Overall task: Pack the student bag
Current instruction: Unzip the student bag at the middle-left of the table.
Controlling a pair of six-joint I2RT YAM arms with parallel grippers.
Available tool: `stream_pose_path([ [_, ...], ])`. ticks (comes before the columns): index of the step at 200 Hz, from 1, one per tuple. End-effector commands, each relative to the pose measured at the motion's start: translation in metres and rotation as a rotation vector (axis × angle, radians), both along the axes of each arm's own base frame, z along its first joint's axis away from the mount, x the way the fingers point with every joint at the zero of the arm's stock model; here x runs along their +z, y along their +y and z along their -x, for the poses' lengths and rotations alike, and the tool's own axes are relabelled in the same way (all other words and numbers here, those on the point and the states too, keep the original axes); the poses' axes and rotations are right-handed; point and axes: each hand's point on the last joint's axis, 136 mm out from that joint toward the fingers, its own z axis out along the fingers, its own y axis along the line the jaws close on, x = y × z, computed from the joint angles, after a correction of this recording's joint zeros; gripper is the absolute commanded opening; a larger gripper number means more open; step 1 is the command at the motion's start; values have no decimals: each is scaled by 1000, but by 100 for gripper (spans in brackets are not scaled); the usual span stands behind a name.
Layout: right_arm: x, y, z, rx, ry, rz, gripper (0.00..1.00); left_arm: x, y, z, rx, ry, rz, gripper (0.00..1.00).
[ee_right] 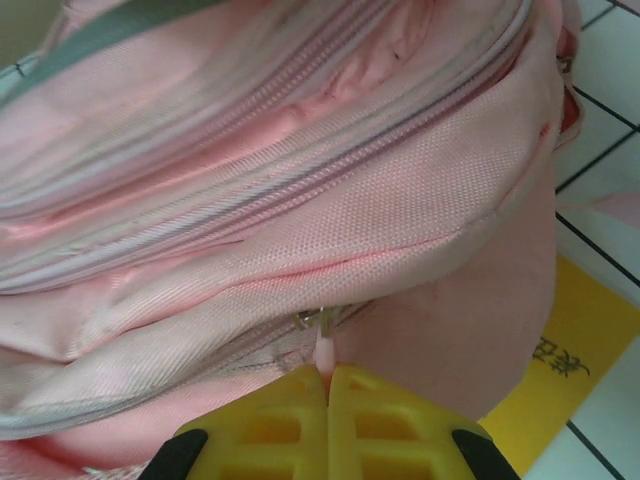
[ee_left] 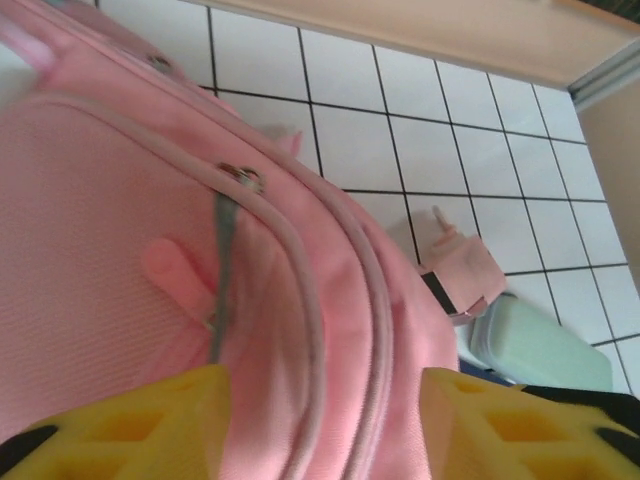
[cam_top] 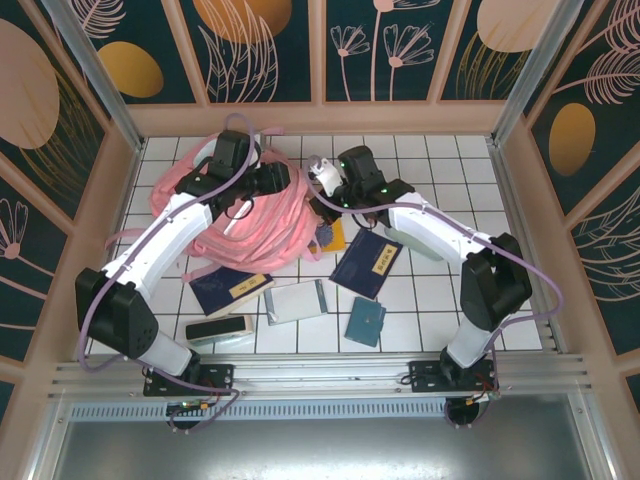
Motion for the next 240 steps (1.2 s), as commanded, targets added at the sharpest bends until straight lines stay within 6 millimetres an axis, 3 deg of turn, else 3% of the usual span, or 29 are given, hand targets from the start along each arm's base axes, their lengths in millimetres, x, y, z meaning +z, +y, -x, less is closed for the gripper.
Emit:
stream_pose_path([
  [1, 48, 11, -3, 97, -120, -131, 0, -10, -6, 6, -74, -7, 2, 57],
  [62, 43, 4, -9, 80, -116, -122, 0, -34, 17, 18, -68, 6, -127, 65],
  [116, 31, -6, -4, 37, -108, -143, 0, -79, 31, 34, -130, 73, -272, 66],
  [170, 25, -17, 0, 4, -113, -138, 16, -113, 19, 35, -175, 135, -231, 65],
  [213, 21, -24, 2, -5, -115, -141, 16, -123, 5, 19, -188, 136, -198, 54],
  [231, 25, -26, 3, -6, -124, -146, 16, -131, 1, 15, -205, 154, -200, 39],
  [240, 26, -27, 2, -9, -128, -144, 15, -133, -1, 14, -215, 161, -197, 26],
])
